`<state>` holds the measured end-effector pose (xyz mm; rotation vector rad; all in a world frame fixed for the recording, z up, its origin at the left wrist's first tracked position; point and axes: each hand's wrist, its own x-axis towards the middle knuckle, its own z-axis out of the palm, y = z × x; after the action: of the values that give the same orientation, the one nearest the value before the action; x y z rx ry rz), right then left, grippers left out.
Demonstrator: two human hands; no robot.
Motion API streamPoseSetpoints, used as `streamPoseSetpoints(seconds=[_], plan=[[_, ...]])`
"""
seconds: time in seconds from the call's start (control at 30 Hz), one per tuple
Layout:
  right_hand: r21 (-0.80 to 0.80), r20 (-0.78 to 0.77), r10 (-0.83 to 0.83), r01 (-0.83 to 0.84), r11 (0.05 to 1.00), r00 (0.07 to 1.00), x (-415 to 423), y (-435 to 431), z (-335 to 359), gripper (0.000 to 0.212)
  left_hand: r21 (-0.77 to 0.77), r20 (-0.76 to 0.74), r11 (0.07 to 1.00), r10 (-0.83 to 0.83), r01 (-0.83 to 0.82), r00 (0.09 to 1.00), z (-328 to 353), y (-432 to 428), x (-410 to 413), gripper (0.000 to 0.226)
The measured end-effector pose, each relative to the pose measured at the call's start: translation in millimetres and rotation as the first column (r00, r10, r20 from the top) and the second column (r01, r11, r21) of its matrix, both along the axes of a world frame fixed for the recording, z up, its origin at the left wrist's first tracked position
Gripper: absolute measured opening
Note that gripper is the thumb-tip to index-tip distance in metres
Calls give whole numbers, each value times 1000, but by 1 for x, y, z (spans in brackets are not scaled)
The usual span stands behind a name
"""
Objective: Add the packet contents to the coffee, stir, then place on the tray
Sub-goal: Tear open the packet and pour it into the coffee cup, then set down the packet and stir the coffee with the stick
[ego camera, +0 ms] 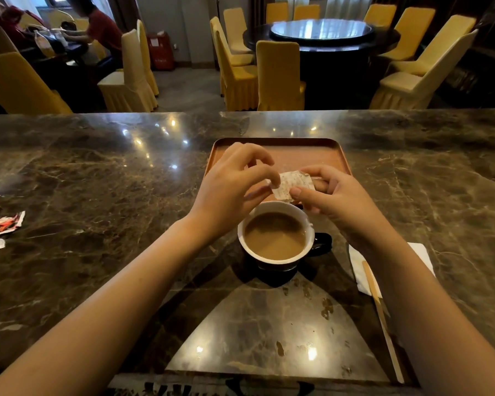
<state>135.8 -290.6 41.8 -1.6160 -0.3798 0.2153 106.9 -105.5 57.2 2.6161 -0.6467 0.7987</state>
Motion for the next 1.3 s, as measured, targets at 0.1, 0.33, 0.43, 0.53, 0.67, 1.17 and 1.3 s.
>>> streamPoseSetpoints(seconds=[0.1,0.33,0.43,0.53,0.67,1.17,1.3], plan=[[-113,65,-50,57,992,997,-2,-1,0,39,-67,-46,998,-22,19,999,7,-4,2,12],[-155,187,-77,107,982,979,-16,-8,4,18,-202,-111,979,4,-26,994,24,-15,10,13],[-141,241,-115,152,978,964,-21,-10,8,15,-258,-164,966,-41,-3,986,32,-20,11,13],[-97,294,-178,215,972,939,-27,-12,13,14,-318,-226,948,-91,15,970,37,-23,9,13],[-55,311,-225,253,966,923,-37,-13,17,16,-445,-353,895,-194,18,915,39,-21,3,16],[-77,296,-236,269,960,926,-75,-5,29,8,-621,-370,783,-256,-33,893,38,-10,-27,16],[-142,209,-326,359,922,922,-87,-30,11,7,-601,-376,799,-243,-36,894,33,2,-39,17]])
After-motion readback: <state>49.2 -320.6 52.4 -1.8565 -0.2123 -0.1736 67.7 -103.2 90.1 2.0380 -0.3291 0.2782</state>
